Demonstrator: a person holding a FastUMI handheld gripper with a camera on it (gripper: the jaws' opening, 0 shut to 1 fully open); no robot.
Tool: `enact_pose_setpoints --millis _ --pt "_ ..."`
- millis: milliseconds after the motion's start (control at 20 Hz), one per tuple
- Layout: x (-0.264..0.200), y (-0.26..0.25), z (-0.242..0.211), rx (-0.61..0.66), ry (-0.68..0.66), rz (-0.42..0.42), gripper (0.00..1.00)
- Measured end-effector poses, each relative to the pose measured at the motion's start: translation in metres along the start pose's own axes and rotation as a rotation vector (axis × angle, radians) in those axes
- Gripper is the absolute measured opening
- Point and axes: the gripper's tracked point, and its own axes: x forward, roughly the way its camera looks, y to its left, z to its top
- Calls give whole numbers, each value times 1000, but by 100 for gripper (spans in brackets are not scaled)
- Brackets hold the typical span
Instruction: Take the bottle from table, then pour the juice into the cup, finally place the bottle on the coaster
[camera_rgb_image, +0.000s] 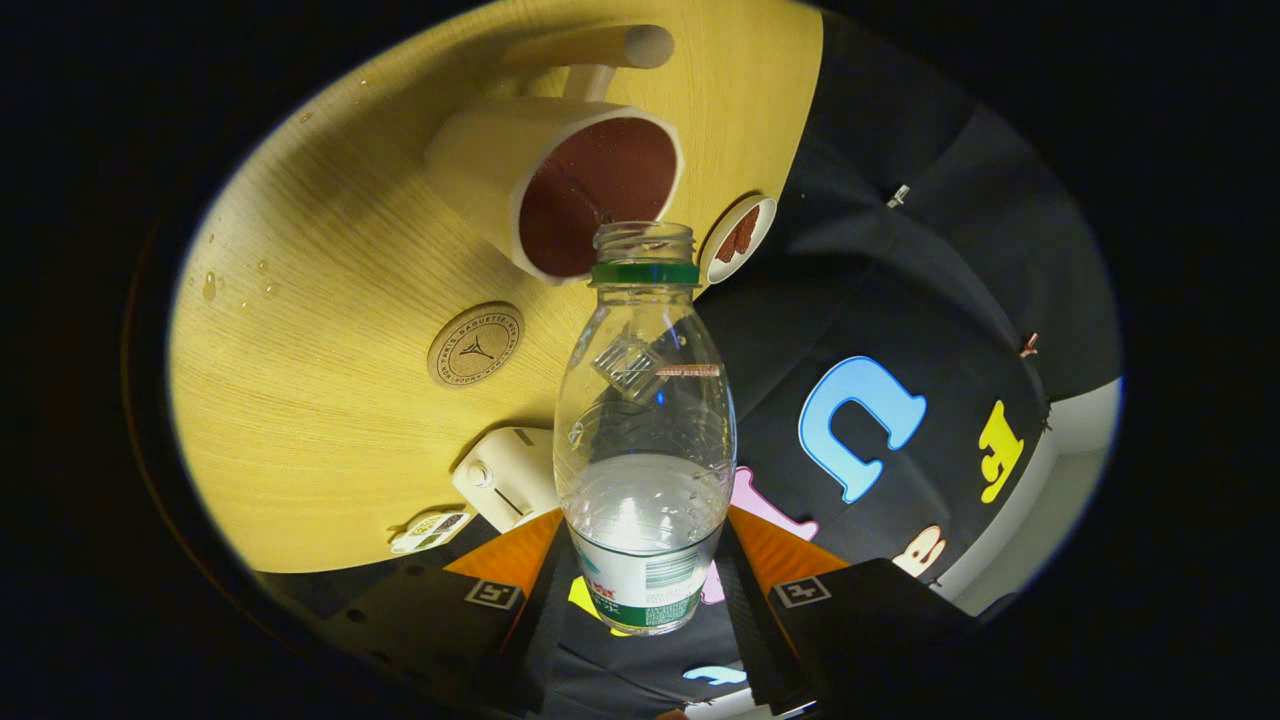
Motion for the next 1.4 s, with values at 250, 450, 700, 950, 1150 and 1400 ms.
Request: enact_pose_setpoints --millis 250,450,700,950,1150,1400 --pt "-1 -4 7 -57 -23 -13 76" --pt "1 -2 6 -53 -22 -13 76" --pt "2 -2 8 -56 -34 -16 76" --pt "0 -2 8 -53 -33 -16 76" --pt "0 -1 8 -38 -35 -11 76" --pt "-6 21 5 122 -26 41 76"
